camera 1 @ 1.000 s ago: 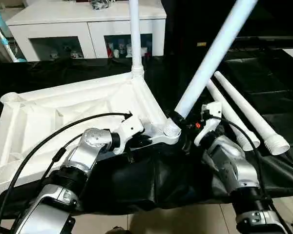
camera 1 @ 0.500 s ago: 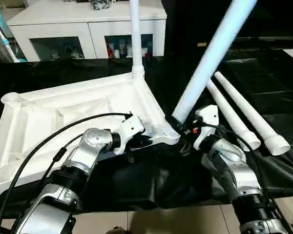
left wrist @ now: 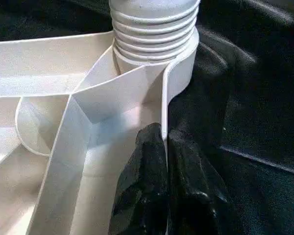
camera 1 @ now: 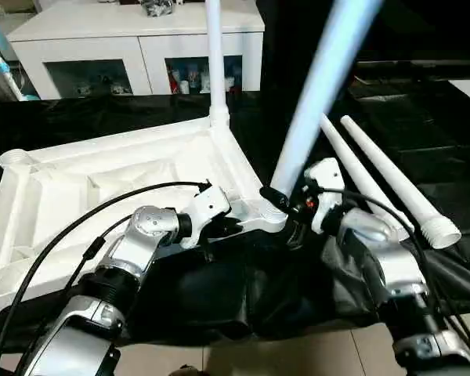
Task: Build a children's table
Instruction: Insert table leg to table base
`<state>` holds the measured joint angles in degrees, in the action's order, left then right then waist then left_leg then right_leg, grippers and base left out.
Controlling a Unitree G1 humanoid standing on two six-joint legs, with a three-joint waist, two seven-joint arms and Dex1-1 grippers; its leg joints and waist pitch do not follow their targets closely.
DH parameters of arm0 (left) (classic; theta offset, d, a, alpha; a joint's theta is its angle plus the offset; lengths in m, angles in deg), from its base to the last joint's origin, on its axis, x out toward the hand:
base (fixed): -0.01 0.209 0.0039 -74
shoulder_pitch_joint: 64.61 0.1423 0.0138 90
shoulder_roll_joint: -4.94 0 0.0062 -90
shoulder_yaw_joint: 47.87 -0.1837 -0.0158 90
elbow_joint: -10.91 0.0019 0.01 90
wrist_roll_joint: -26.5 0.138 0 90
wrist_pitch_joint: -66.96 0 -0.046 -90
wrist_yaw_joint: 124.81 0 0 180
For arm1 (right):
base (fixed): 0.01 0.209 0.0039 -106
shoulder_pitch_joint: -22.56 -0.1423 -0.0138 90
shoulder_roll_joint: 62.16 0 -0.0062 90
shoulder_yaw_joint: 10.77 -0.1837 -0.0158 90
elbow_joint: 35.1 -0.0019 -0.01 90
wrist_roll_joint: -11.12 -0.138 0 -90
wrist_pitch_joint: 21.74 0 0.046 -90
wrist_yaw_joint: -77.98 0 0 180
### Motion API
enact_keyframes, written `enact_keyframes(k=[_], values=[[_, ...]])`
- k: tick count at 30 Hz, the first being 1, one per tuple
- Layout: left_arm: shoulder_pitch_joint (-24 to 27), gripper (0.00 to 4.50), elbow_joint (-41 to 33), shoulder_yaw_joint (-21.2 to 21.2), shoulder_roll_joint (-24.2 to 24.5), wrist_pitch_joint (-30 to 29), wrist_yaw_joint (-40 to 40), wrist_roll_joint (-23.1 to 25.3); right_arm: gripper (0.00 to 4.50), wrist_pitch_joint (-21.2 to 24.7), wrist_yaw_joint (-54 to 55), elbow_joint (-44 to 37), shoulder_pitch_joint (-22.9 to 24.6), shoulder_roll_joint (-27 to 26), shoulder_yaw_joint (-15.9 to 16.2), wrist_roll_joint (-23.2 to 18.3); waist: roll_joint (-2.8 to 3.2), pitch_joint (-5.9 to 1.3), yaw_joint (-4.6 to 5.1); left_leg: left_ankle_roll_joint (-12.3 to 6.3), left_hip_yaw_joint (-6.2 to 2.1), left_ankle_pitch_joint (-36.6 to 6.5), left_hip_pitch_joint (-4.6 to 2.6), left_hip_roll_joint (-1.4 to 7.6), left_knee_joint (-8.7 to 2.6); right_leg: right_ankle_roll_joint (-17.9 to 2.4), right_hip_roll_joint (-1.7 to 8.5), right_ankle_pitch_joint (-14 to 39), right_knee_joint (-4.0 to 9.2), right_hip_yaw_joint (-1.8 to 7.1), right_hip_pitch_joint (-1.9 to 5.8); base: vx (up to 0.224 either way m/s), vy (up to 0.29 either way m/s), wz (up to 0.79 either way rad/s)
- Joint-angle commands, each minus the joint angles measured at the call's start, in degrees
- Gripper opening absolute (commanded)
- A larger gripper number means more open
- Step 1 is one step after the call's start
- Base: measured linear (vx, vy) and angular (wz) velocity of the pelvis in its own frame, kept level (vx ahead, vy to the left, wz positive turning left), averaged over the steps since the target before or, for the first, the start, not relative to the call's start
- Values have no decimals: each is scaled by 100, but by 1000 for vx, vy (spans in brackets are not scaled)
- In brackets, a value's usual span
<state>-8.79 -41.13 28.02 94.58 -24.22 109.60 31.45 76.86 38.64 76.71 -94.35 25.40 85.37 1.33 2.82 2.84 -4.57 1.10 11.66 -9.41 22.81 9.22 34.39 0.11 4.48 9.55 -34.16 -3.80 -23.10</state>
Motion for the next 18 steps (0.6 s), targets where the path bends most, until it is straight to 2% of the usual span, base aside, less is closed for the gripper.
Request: enact_keyframes(k=[1, 5, 9, 12, 14, 17, 18], values=[[88, 0, 66, 54, -43, 12, -145, -62, 185, 222, -153, 344, 51, 17, 246, 186, -110, -316, 34, -156, -244, -1880, -184, 421, -482, -988, 484, 2283, 499, 291, 147, 0, 0, 0], [79, 0, 74, 48, -35, 18, -130, -64, 185, 324, -255, 584, -181, 39, 264, 215, -131, -305, 85, -111, -258, -2031, -188, 419, -489, -979, 495, 2447, 510, 291, 148, 0, 0, 0], [72, 0, 55, 44, -28, 2, -117, -71, 185, 536, -306, 940, -407, 58, 329, 289, -118, -287, 126, -64, -266, -2162, -196, 426, -497, -987, 494, 2561, 529, 294, 129, 0, 0, 0], [78, 0, 38, 38, -17, -7, -93, -79, 185, 709, -120, 1261, -585, -35, 174, 226, -117, -283, 144, -17, -278, -2261, -198, 422, -508, -991, 498, 2639, 531, 289, 134, 0, 0, 0], [83, 0, 31, 37, -11, -8, -84, -82, 185, 777, -58, 1351, -644, -79, 91, 168, -112, -272, 151, 24, -279, -2384, -222, 425, -507, -964, 505, 2782, 550, 297, 105, 0, 0, 0], [87, 0, 22, 17, 19, -8, -35, -78, 185, 1167, 37, 1612, -840, -181, -132, -39, -80, -261, 171, 124, -312, -2619, -236, 421, -523, -911, 504, 3001, 560, 280, 105, 0, 0, 0], [86, 0, 24, 16, 20, -8, -33, -78, 185, 1192, 41, 1632, -853, -186, -140, -46, -89, -258, 181, 144, -310, -2671, -245, 424, -530, -899, 500, 3028, 572, 282, 96, 0, 0, 0]])
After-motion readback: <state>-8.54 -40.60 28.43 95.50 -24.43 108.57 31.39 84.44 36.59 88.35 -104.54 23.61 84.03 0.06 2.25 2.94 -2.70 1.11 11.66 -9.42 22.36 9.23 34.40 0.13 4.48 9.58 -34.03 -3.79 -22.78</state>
